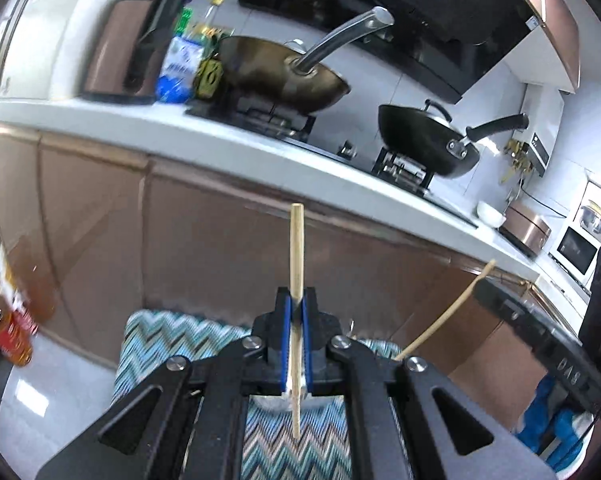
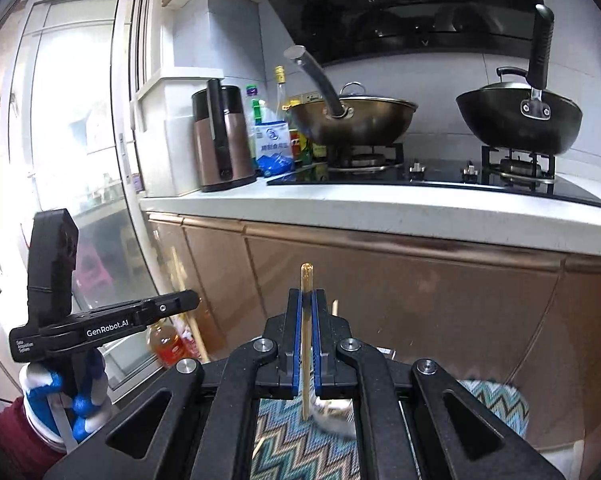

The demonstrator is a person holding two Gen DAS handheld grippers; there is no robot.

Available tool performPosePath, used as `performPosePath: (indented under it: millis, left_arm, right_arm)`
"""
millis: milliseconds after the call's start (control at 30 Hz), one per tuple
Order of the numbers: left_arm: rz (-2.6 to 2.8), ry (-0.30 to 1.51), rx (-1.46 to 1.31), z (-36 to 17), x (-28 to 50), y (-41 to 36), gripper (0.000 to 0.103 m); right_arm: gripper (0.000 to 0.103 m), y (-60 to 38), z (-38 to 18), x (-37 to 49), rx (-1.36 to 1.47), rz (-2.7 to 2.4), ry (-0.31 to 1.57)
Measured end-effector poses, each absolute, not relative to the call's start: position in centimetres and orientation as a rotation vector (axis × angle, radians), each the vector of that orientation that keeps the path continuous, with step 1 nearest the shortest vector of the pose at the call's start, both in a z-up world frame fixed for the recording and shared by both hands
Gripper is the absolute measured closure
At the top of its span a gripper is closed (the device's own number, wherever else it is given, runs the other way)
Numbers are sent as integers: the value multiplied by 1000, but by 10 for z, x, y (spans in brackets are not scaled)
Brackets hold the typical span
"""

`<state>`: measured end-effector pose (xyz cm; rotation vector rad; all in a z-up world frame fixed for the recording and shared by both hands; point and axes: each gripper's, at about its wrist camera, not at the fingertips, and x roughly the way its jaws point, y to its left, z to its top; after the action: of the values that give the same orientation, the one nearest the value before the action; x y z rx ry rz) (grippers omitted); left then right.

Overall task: Organize utensils
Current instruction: 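Carry both chopsticks over the holder and lower them in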

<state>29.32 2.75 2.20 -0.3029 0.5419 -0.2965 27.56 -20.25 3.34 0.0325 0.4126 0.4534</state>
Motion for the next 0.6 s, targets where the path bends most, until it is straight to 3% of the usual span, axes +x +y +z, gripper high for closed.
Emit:
performPosePath:
  millis: [600]
  left_arm:
    - [-245,501,-239,-46,389,-37,98]
  right_arm:
    - [99,-210,-33,344,25,440,515]
